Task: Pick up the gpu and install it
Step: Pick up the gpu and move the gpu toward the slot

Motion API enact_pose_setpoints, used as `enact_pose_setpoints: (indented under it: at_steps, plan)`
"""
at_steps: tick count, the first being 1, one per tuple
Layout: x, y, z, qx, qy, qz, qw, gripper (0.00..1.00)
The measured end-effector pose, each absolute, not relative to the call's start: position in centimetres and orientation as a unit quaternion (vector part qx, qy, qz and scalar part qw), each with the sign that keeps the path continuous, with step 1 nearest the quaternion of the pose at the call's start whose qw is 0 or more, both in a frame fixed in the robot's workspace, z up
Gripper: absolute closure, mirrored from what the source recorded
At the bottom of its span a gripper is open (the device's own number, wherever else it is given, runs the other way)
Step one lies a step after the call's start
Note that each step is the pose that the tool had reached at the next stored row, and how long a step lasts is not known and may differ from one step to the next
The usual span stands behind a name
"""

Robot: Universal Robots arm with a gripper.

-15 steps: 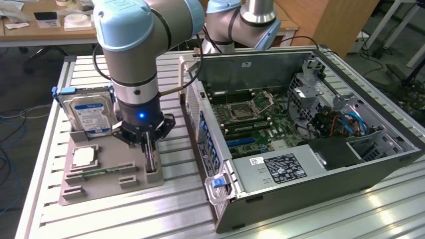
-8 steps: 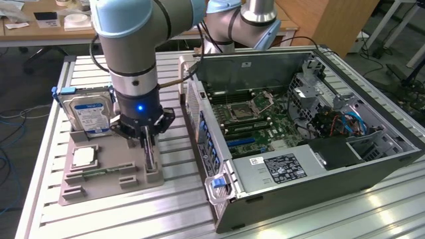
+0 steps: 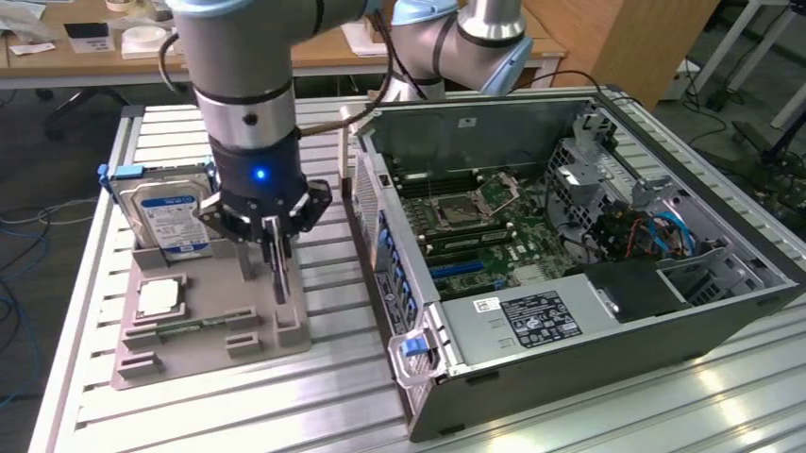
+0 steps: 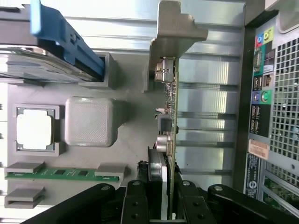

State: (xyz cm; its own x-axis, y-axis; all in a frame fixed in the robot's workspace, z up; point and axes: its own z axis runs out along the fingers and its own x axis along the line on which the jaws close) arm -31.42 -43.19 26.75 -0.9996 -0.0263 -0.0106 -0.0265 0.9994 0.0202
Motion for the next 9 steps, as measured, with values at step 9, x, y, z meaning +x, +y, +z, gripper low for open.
enact_pose_setpoints:
  at_steps: [9]
  plan:
    - [-31.4, -43.2, 30.8, -0.013, 1.000, 0.010, 0.005, 0.72]
